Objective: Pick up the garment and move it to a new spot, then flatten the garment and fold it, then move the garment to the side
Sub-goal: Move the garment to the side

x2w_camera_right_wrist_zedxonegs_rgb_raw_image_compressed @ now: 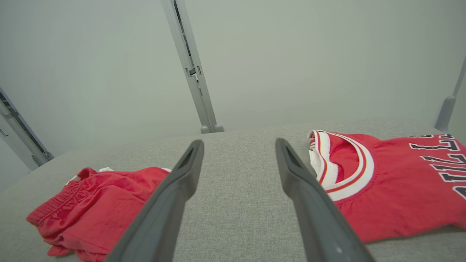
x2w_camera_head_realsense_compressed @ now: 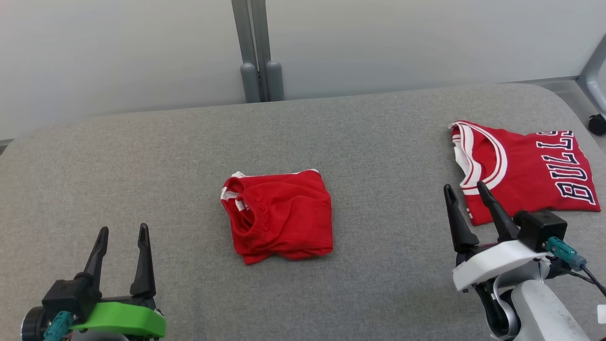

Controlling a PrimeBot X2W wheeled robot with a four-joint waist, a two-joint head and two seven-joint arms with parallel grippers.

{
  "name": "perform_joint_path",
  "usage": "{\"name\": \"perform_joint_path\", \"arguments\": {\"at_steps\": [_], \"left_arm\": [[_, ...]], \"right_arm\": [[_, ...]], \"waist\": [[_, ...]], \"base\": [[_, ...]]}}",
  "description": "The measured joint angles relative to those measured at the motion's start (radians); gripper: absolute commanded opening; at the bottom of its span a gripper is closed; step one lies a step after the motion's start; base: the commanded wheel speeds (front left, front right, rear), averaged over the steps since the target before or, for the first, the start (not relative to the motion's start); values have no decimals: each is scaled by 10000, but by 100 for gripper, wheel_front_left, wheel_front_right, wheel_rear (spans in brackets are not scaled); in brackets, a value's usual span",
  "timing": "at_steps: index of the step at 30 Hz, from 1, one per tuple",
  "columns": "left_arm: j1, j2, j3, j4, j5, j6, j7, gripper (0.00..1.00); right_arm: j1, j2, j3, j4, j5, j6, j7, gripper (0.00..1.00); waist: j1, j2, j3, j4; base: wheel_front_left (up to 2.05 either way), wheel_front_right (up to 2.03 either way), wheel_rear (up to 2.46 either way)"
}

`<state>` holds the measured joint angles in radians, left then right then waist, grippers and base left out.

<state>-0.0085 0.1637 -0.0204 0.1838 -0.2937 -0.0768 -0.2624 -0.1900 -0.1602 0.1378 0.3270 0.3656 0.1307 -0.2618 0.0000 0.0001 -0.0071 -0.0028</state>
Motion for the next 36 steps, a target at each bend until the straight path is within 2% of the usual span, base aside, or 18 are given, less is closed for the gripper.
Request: {"name": "perform_joint_path", "arguments": {"at_steps": [5, 10, 13, 23, 32, 36], "left_arm": [[-19, -171, 123, 73, 140, -128, 0, 100], [-45, -286, 98, 146, 316, -278, 0, 100], [-113, -357, 79, 219, 345, -322, 0, 100], [-323, -539, -96, 424, 403, -453, 0, 100], [-601, -662, -270, 566, 391, -500, 0, 100], [-726, -686, -282, 621, 374, -508, 0, 100]], "right_arm": [[-54, -8, 75, 130, -29, 0, -2, 100], [-481, -15, 525, 771, -36, 0, 90, 100], [-1122, 100, 700, 1183, -17, 0, 543, 100], [-3011, 527, 660, 2938, 27, 0, 2930, 100], [-4124, 767, -148, 5221, -196, 0, 5419, 100], [-4419, 936, -261, 5749, -205, 0, 5843, 100]], "waist": [[0, 0, 25, 122], [0, 0, 38, 370], [0, 0, 42, 627], [0, 0, 173, 1849], [0, 0, 550, 2947], [0, 0, 792, 3282]], "base": [[0, 0, 0], [0, 0, 0], [0, 0, 0], [0, 0, 0], [0, 0, 0], [0, 0, 0]]}}
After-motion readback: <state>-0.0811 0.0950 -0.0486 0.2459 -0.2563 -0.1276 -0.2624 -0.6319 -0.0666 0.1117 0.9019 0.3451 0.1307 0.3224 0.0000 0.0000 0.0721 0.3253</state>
